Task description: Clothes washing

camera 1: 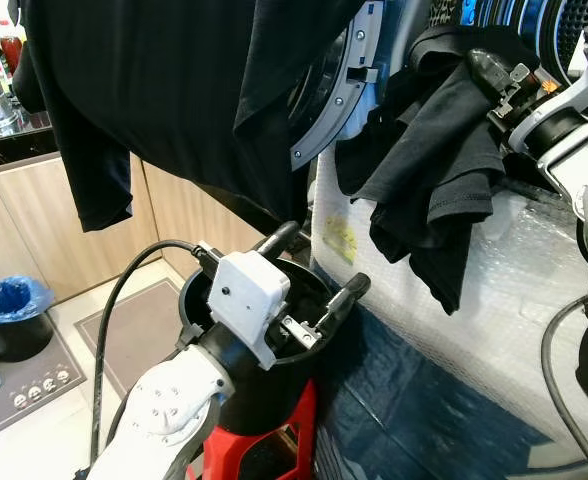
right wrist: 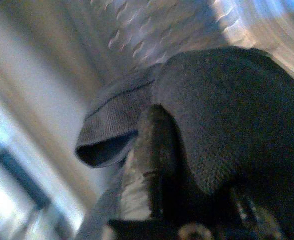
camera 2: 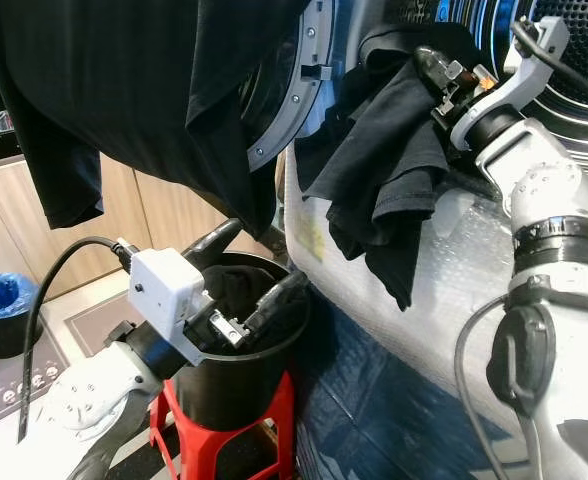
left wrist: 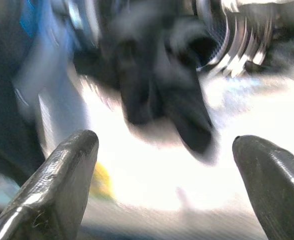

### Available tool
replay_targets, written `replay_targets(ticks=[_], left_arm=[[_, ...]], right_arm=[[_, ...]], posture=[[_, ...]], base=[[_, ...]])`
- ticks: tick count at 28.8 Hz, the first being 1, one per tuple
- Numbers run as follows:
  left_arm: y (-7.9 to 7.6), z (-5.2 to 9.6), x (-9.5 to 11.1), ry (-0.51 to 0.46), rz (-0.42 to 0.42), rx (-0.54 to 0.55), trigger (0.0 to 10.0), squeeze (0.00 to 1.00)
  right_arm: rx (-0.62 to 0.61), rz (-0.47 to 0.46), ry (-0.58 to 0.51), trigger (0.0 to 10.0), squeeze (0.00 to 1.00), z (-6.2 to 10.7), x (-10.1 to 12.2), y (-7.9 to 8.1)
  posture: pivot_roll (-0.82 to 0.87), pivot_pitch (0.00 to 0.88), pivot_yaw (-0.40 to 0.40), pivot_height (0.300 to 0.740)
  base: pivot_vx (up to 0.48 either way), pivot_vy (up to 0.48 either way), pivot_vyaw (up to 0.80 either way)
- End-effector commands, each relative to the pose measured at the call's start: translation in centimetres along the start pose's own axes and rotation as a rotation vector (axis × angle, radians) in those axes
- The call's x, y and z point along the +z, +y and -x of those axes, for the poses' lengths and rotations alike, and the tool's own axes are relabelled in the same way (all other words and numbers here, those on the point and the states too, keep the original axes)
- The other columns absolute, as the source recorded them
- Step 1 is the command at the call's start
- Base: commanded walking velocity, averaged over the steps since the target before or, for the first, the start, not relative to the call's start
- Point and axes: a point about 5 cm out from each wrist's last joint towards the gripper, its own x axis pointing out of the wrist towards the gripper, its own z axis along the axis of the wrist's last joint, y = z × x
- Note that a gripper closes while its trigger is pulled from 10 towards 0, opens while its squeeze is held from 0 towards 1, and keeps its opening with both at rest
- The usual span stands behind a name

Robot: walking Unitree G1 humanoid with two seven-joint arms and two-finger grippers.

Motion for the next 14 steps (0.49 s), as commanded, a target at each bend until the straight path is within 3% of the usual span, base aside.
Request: replay_targets(ticks=[1, 14], left_arm=[[-0.08, -0.03, 0.48, -0.008, -0.023, 0.013, 10.0, 0.0], [-0.37, 0.18, 0.64, 0.003, -0.016, 0.033, 10.0, 0.0]], right_arm=[[-0.065, -0.008, -0.069, 10.0, 0.0, 0.09, 1.54, -0.06], [-0.114, -0.031, -0.075, 10.0, 0.0, -0.05, 1.81, 0.22]], posture=[[0.03, 0.11, -0.18, 0.74], [0.03, 0.118, -0.188, 0.74]], base=[[0.0, 0.0, 0.0], [0.0, 0.0, 0.0]])
